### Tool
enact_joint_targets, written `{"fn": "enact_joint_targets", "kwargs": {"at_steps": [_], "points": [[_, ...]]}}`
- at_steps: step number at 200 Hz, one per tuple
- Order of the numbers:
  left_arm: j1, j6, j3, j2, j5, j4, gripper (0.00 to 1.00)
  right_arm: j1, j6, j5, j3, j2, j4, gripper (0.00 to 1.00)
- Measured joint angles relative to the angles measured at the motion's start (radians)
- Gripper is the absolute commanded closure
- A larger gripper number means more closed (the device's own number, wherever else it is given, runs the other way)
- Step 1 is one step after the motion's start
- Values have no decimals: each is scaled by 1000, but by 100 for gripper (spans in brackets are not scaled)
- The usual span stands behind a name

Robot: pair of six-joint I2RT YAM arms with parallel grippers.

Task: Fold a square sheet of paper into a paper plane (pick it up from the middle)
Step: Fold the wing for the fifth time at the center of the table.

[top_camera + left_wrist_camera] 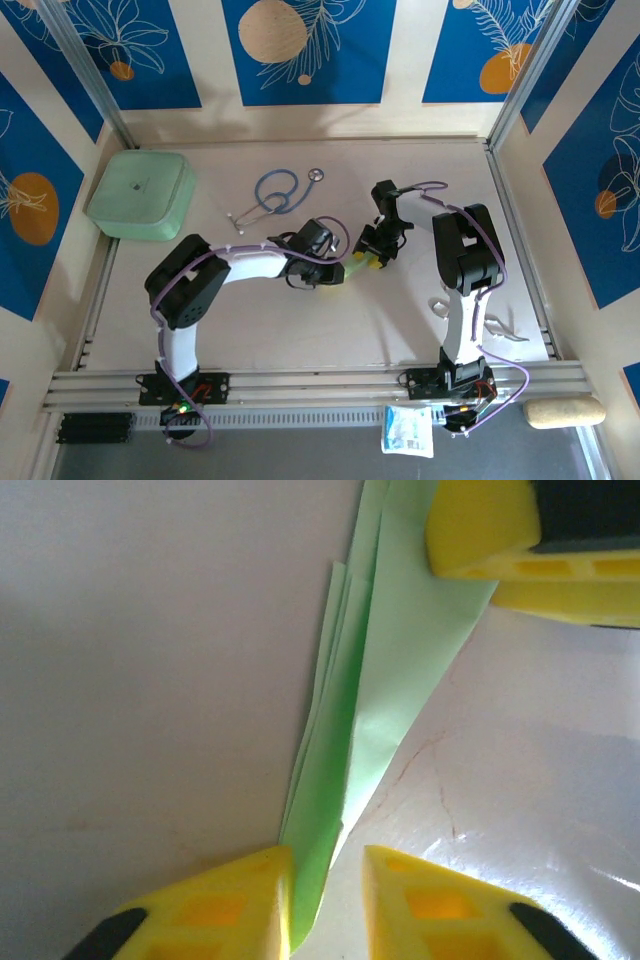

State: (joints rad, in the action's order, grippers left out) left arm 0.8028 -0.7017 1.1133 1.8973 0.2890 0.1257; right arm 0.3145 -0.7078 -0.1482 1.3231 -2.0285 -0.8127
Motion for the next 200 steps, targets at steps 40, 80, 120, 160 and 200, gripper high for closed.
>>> {"fn": "enact_joint_targets", "kwargs": {"at_steps": [40, 80, 120, 160, 200], "points": [[1, -14, -17, -81, 0, -95, 77, -1, 0, -1, 6, -5, -7, 56], [1, -58, -17, -34, 51, -220, 86, -2, 0, -2, 6, -5, -7, 56], [1, -68, 8, 43, 61, -216, 90, -3, 0, -5, 6, -5, -7, 56], [0, -68, 30, 63, 53, -211, 92, -3, 0, -7, 6, -6, -7, 56], [0, -68, 51, 96, 39, -205, 95, -5, 0, -9, 6, -6, -7, 56]]}}
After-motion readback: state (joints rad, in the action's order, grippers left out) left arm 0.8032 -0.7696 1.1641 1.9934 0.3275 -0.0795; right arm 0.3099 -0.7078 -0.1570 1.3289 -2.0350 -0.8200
